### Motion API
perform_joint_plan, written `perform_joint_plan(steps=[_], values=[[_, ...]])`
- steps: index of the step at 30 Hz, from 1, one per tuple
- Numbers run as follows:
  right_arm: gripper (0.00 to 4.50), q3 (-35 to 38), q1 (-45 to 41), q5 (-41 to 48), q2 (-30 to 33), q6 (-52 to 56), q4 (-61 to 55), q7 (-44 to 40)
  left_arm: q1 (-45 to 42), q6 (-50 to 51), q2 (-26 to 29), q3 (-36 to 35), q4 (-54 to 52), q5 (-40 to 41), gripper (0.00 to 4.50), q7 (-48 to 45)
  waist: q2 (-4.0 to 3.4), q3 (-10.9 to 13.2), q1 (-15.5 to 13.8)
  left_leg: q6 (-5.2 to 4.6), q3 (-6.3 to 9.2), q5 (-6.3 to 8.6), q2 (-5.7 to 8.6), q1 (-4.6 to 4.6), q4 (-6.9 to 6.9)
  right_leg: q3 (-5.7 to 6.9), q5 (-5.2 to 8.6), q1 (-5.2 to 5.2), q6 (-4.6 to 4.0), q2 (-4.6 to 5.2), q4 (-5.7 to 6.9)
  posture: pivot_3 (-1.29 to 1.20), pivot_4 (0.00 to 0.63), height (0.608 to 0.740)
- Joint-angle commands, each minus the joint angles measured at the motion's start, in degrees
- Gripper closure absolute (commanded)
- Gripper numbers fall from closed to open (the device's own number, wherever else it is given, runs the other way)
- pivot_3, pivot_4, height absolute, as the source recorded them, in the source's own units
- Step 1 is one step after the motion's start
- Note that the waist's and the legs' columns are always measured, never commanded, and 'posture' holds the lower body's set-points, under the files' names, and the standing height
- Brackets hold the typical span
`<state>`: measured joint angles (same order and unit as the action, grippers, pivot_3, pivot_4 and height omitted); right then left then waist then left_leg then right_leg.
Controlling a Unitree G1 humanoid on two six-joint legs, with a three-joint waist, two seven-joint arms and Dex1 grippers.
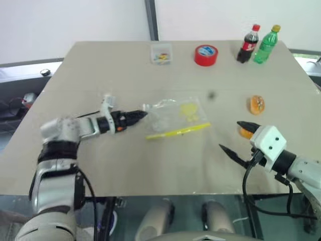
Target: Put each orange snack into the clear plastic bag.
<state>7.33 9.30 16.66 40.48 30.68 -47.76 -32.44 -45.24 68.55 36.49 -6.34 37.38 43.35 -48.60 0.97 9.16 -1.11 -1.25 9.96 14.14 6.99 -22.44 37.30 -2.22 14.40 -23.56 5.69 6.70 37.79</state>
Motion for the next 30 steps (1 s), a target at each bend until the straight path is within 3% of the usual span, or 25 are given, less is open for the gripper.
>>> perform_joint_plan(steps=[1,4,9,10,11,20,24,27,30], values=[[0.00,2.75,3.11,-1.03,-0.33,0.60,-4.90,1.77,-4.59,-4.50,-1.02,10.14,8.49,-6.77,0.07,-18.55,0.02,0.01,0.67,0.00,-0.03,0.00,0.03,-0.08,0.04,-0.02,0.00,-0.05,0.00,0.00,0.01,0.00,0.150,0.740],[0.00,4.25,6.06,-1.60,-0.67,0.99,-6.90,2.55,-8.35,-9.03,-4.33,13.72,16.88,-11.53,0.07,-26.27,0.02,0.00,1.00,0.00,-0.06,0.00,-0.01,-0.08,0.02,-0.05,0.01,-0.09,0.00,-0.03,0.02,0.00,0.150,0.740],[0.00,6.71,10.50,-2.05,-2.23,1.73,-10.08,4.01,-13.50,-10.74,-11.25,11.46,26.96,-16.03,0.07,-23.61,0.07,-0.02,0.69,-0.03,-0.01,0.00,0.01,-0.07,0.09,0.00,0.02,-0.01,0.03,-0.02,0.04,0.00,0.150,0.740],[0.00,6.96,11.07,-2.12,-2.49,1.66,-10.41,4.12,-14.22,-10.26,-12.43,10.28,28.19,-16.08,0.57,-22.44,0.08,-0.04,0.59,-0.04,-0.01,0.01,0.01,-0.07,0.11,0.01,0.02,0.00,0.04,-0.02,0.05,0.00,0.150,0.740],[0.00,7.02,11.44,-2.26,-2.63,1.49,-10.65,4.15,-14.81,-9.53,-13.30,9.27,28.89,-16.07,0.69,-22.30,0.10,-0.05,0.48,-0.04,0.00,0.01,0.01,-0.06,0.12,0.01,0.02,0.00,0.05,-0.01,0.06,0.00,0.150,0.740],[0.00,2.83,10.66,-6.04,-1.75,-1.32,-9.60,3.74,-18.30,4.37,-16.78,-1.91,27.30,-12.04,4.47,-14.40,0.12,-0.04,0.79,-0.02,0.02,0.00,0.00,-0.06,0.15,0.01,0.02,-0.01,0.08,-0.02,0.13,0.00,0.150,0.740],[0.00,-2.38,7.83,-11.63,-0.35,-3.99,-6.85,4.36,-18.71,13.32,-17.75,-8.47,21.78,-7.46,4.47,-10.12,0.20,0.01,0.80,-0.01,0.04,-0.01,0.01,-0.10,0.20,0.02,0.01,-0.03,0.09,-0.02,0.12,0.00,0.150,0.740],[0.00,-10.76,1.91,-22.74,1.59,-6.99,-0.27,7.42,-19.34,22.71,-18.56,-14.20,14.74,-2.48,4.47,-6.27,0.31,0.08,1.85,0.00,0.06,-0.01,0.00,-0.11,0.22,0.03,0.01,-0.04,0.09,-0.02,0.14,0.00,0.150,0.740],[0.00,-16.86,-3.52,-30.36,1.25,-8.00,6.49,9.27,-18.29,23.95,-18.55,-16.18,11.19,3.45,4.47,-1.49,0.30,0.06,2.25,0.01,0.02,-0.01,-0.02,-0.12,0.25,0.00,0.01,-0.10,0.09,-0.03,0.18,0.00,0.150,0.740]])
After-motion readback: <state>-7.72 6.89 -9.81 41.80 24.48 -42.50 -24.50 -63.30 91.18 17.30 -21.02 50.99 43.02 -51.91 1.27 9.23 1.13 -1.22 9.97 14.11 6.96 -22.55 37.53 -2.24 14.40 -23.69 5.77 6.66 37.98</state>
